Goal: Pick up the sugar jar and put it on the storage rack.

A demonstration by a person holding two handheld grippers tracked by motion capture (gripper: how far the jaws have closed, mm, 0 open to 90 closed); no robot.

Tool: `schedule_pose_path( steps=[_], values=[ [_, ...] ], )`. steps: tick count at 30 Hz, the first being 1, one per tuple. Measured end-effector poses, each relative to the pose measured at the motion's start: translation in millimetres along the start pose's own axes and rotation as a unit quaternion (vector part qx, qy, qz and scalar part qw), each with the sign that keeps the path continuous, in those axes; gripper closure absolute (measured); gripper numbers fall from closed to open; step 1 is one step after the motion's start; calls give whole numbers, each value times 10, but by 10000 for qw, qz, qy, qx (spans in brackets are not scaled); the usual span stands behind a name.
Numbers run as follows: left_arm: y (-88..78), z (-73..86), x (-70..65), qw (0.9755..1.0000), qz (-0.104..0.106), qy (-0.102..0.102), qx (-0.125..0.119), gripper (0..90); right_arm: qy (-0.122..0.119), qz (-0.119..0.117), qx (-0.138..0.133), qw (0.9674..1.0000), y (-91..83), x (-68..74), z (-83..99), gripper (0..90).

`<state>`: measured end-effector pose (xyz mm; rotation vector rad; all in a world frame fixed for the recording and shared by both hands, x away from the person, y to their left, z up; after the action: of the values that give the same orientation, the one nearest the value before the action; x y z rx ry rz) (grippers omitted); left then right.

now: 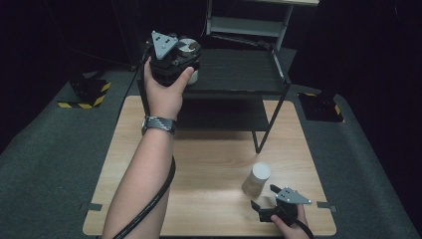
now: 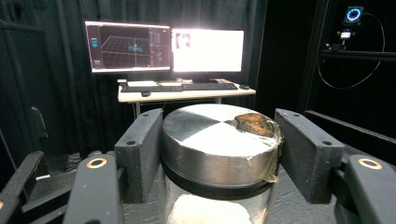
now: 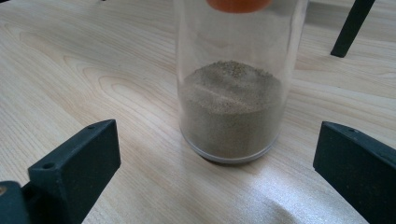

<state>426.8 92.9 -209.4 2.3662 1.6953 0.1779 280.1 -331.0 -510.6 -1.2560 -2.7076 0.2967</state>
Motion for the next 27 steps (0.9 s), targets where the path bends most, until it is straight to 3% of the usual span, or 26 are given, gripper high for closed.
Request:
schedule_pose_path(
  steps=[27],
  values=[
    [16,2,26,9998,-47,-202,38,343,13,27,-32,10000,-8,1,4,8]
  ],
)
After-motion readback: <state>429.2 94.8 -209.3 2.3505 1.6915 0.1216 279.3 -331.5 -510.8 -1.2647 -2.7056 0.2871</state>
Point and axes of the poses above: each handheld gripper's, and its own axes: y roughly forward along the jaws, z roughly out of its underside, x roughly to its left, the point moved 9 cm from there along y, roughly forward along the jaws, and after that the axes turned 15 degrees about -x, right-handed, at the moved point
